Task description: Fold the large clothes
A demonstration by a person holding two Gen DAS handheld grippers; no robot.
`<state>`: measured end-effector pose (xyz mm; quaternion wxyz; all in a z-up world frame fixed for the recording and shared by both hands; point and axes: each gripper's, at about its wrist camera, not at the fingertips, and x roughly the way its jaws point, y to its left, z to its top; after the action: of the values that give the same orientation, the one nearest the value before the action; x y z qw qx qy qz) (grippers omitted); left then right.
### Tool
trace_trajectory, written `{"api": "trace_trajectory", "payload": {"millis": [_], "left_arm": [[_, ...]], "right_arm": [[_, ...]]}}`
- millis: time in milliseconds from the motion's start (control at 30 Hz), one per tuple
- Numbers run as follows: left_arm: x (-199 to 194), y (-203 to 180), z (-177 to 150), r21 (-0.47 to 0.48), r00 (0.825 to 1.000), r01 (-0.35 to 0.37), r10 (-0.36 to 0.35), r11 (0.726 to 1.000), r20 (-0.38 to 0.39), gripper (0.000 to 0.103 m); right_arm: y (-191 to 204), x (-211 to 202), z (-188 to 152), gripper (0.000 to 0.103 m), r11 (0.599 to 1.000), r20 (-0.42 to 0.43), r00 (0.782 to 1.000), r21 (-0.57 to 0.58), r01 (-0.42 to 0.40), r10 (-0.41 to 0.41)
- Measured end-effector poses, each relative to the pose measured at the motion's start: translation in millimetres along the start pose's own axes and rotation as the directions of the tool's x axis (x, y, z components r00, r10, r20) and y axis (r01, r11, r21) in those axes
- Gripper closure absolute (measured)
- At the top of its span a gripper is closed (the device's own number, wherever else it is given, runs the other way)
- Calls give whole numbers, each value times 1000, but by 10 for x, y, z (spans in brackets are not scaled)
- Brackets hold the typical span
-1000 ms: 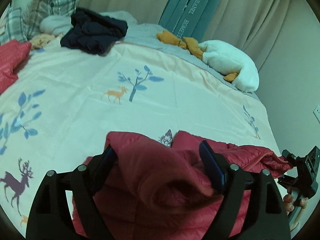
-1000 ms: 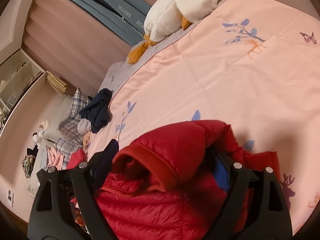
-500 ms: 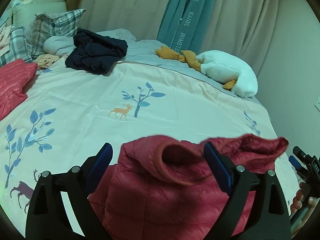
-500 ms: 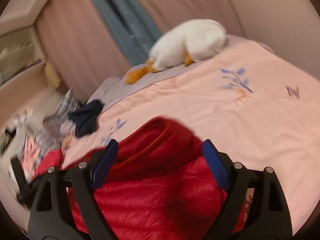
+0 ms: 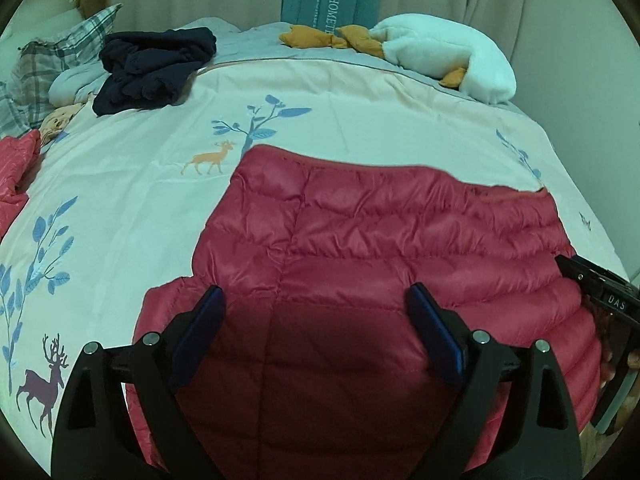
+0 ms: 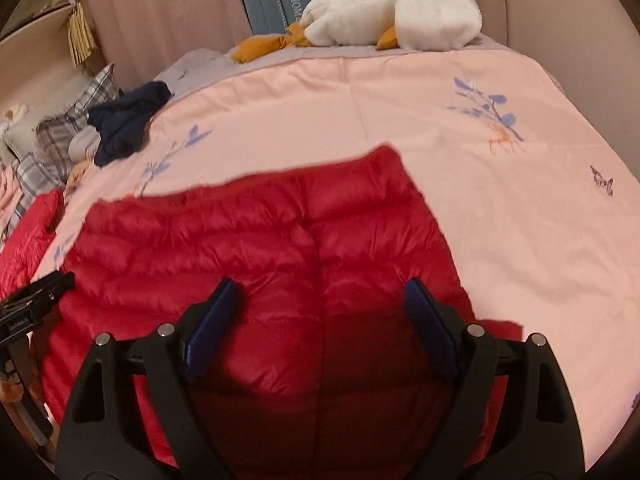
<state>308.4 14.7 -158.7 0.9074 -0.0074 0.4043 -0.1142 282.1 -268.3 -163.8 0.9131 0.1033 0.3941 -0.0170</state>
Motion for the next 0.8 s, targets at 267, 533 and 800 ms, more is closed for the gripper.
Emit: {"api": "trace_trajectory", "payload": {"millis": [267, 533, 800], "left_arm": [[-40, -26, -108, 5, 1000, -25, 25, 1000, 7, 10], [-499, -132, -232, -16, 997, -15, 16, 1000, 71, 10], [-507, -337, -546, 44, 998, -21, 18, 999, 53, 10]], "right_arm": [[21, 18, -165, 16, 1000, 3, 1000, -24, -7, 7], [215, -594, -269, 16, 997, 117, 991, -42, -62, 67], [523, -750, -637, 16, 989, 106, 994, -145, -1, 17]]}}
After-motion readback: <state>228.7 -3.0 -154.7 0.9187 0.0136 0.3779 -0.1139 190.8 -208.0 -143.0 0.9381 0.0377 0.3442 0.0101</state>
